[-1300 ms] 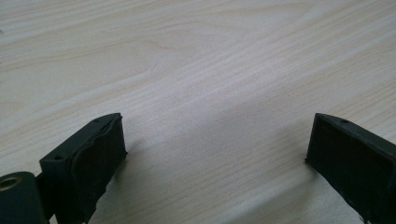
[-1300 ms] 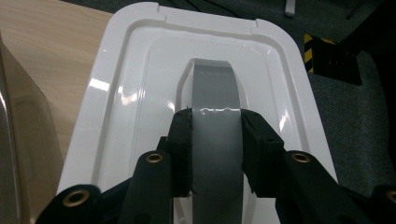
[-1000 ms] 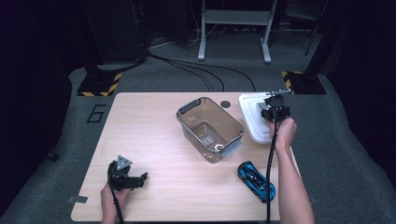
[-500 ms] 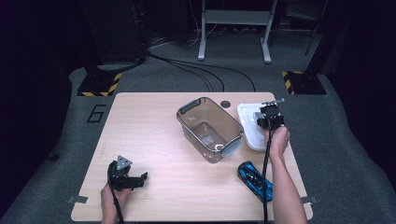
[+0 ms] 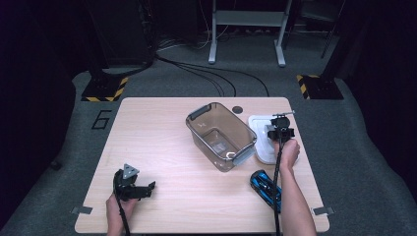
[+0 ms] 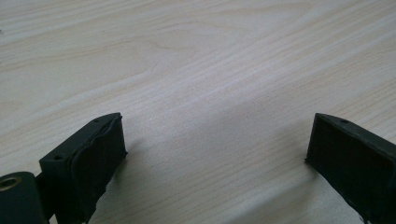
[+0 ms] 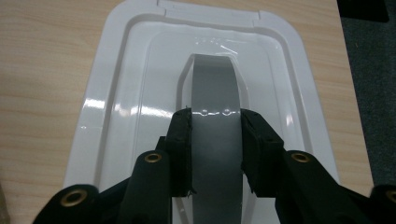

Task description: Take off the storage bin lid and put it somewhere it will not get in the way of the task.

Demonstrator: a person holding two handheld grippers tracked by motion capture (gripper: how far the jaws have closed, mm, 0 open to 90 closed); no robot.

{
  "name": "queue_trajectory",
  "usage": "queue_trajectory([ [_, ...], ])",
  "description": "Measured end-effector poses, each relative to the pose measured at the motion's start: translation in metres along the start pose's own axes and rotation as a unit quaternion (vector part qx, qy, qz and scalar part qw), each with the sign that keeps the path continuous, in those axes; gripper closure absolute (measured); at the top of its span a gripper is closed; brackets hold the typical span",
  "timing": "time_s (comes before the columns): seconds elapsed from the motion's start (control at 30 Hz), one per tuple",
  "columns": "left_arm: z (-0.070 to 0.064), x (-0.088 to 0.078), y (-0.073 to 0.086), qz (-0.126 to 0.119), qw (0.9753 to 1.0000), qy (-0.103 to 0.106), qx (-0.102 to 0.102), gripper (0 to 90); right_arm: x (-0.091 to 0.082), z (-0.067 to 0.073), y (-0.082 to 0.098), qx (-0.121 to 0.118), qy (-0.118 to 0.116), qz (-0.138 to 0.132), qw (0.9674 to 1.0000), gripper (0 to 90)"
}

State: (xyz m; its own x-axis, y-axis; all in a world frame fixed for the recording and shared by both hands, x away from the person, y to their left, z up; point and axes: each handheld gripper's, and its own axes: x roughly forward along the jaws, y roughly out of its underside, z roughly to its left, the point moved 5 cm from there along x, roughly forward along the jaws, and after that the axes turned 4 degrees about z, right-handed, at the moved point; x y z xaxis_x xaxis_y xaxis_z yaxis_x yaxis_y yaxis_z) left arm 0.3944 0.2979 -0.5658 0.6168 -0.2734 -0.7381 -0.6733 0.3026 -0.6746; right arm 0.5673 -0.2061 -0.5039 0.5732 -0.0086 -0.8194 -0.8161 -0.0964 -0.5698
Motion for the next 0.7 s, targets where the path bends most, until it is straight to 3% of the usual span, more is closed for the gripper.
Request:
queue_trajectory([
  [0.2,0.0,0.0,0.0,0.0,1.0,0.0,0.0,4.2,0.004,-0.001,0.003,0.002,-0.015,0.012,0.9998,64.6],
  [0.23,0.0,0.0,0.0,0.0,1.0,0.0,0.0,4.2,0.004,-0.002,0.003,-0.001,-0.016,0.005,0.9999,63.6],
  [0.5,0.0,0.0,0.0,0.0,1.0,0.0,0.0,4.2,-0.016,-0.006,0.003,0.006,-0.046,0.001,0.9989,39.5],
  [0.6,0.0,0.0,0.0,0.0,1.0,0.0,0.0,4.2,-0.023,-0.008,0.006,-0.001,-0.074,0.002,0.9973,27.3],
  [0.7,0.0,0.0,0.0,0.0,1.0,0.0,0.0,4.2,-0.03,-0.009,0.013,-0.018,-0.085,0.004,0.9962,19.0],
])
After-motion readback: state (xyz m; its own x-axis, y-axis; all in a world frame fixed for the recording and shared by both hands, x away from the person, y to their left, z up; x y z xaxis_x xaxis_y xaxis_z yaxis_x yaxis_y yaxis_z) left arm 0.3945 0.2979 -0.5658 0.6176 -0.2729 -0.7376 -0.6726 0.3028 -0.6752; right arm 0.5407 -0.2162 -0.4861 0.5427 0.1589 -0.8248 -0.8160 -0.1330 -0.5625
